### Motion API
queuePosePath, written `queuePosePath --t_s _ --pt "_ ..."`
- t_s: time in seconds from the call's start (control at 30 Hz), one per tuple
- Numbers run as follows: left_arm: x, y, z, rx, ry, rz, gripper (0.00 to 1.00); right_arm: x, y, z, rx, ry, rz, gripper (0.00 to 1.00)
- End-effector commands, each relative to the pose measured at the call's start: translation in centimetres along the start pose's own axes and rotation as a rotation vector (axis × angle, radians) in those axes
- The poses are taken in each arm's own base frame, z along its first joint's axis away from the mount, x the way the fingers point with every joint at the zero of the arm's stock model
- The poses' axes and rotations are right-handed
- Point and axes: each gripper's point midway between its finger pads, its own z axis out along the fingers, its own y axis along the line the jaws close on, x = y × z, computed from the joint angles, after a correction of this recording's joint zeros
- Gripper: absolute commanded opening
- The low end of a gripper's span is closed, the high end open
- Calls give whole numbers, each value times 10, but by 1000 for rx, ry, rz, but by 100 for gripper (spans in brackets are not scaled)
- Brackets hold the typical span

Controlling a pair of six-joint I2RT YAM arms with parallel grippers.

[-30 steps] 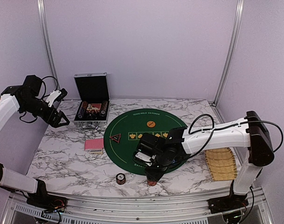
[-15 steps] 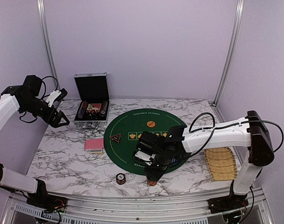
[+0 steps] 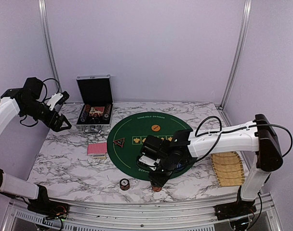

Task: Distribute texas hold em gaming equipment

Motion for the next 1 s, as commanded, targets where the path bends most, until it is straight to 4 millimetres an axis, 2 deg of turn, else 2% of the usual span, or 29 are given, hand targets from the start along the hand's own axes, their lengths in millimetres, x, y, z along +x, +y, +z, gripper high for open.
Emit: queuePosePath --t_s 0.0,0.2,0.43,0.8,0.97 --pt "4 -5 -6 2 10 10 99 -10 3 -5 3 -48 2 42" --pt "2 -5 -7 3 5 9 99 -9 2 -4 5 -47 3 46" --pt "2 -5 -8 -1 4 11 99 -7 1 -2 9 -46 6 46" --pt "3 -5 -7 8 8 10 99 -13 3 -18 5 -68 7 34" --pt "3 -5 -7 6 9 10 99 -14 3 -23 3 -72 11 20"
